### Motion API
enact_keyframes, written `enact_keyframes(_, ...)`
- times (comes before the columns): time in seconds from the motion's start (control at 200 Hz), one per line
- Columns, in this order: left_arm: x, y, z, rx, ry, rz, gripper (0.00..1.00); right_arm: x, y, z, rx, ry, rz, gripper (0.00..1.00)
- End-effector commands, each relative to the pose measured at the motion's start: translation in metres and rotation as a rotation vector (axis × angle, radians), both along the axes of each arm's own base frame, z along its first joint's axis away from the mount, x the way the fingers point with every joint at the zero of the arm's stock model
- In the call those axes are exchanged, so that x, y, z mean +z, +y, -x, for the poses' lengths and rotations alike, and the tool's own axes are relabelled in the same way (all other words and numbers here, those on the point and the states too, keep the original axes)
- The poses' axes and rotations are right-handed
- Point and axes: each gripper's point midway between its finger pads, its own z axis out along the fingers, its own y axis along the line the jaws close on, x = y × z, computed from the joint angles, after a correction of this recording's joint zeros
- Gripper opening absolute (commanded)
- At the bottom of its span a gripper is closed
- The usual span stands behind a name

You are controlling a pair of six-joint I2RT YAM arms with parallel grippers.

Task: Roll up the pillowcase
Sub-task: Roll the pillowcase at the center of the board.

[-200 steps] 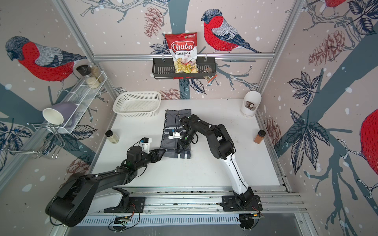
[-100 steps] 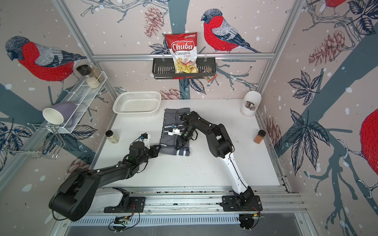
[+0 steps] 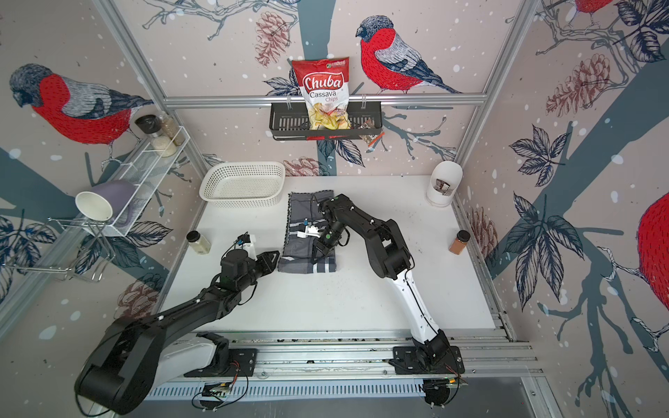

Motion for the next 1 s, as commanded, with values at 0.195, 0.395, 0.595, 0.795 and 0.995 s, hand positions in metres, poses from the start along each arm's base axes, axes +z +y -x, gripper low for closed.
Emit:
enact_keyframes(0.195,0.015,-0.006,0.01,-0.071,-0.076,0.015,0.68,0.026,0.012,-0.001,-0.042,0.023,-0.034,0.0)
enact_keyframes(0.395,0.018,-0.013,0.008,-0.113,-0.113,0.017,0.88,0.027,0.026,-0.024,-0.074,-0.018,-0.047,0.0)
enact_keyframes(0.595,0.005,-0.01,-0.007,-0.081,-0.072,-0.024,0.81,0.013,0.026,-0.043,-0.103,-0.027,-0.041,0.0)
enact_keyframes(0.795,-0.015,-0.008,-0.018,-0.061,-0.028,-0.065,0.68,0.0,0.022,-0.06,-0.148,-0.039,-0.028,0.0)
enact_keyframes(0.995,-0.037,-0.002,-0.027,-0.016,0.046,-0.087,0.46,-0.006,0.023,-0.07,-0.158,-0.098,-0.015,0.34)
